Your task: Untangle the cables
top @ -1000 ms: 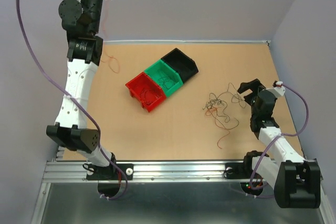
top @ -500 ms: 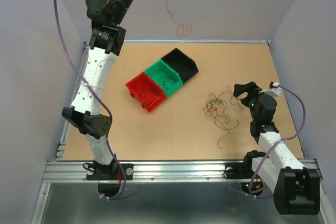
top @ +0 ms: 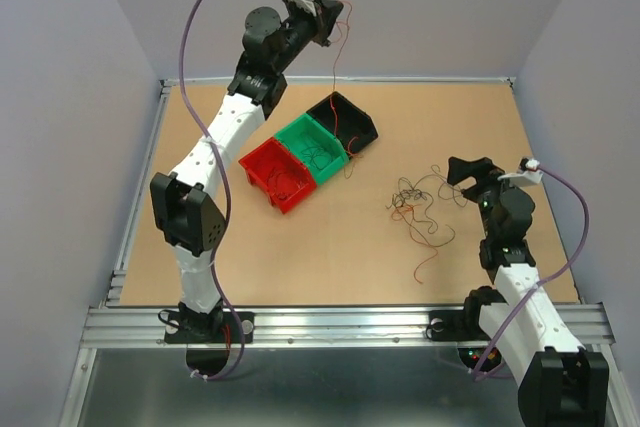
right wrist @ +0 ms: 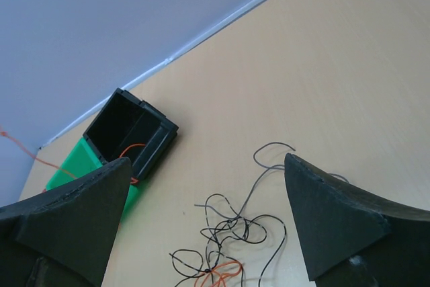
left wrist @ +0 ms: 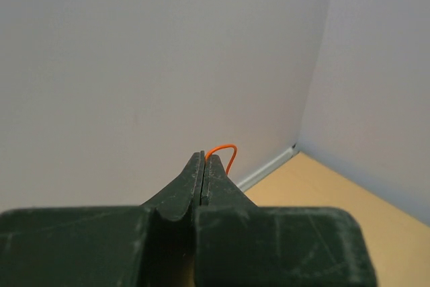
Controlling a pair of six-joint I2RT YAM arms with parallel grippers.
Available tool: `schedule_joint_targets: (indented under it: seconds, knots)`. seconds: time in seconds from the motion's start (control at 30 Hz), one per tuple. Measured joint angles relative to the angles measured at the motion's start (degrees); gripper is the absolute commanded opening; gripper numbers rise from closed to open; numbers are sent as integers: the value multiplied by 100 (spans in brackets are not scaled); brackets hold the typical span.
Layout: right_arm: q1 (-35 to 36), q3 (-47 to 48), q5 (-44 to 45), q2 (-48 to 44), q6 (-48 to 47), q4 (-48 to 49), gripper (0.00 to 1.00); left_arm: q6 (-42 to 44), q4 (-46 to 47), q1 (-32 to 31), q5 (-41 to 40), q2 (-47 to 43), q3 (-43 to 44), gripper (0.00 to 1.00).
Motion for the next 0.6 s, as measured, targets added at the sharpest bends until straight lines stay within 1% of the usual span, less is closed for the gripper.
schedule_joint_targets:
  seconds: [0.1, 0.23, 0.4, 0.6]
  knots:
    - [0, 0, -55, -87, -35, -44, 100, 179, -61, 28, -138, 2, -411, 0]
    - [0, 0, -151, -138, -52, -120, 100, 256, -90, 138, -223, 37, -369, 0]
    - [0, -2, -197, -173, -52, -184, 100, 188, 4, 407, -240, 356, 498, 0]
    - [0, 0, -243, -144, -55, -199, 100, 127, 59, 570, -260, 450, 977, 0]
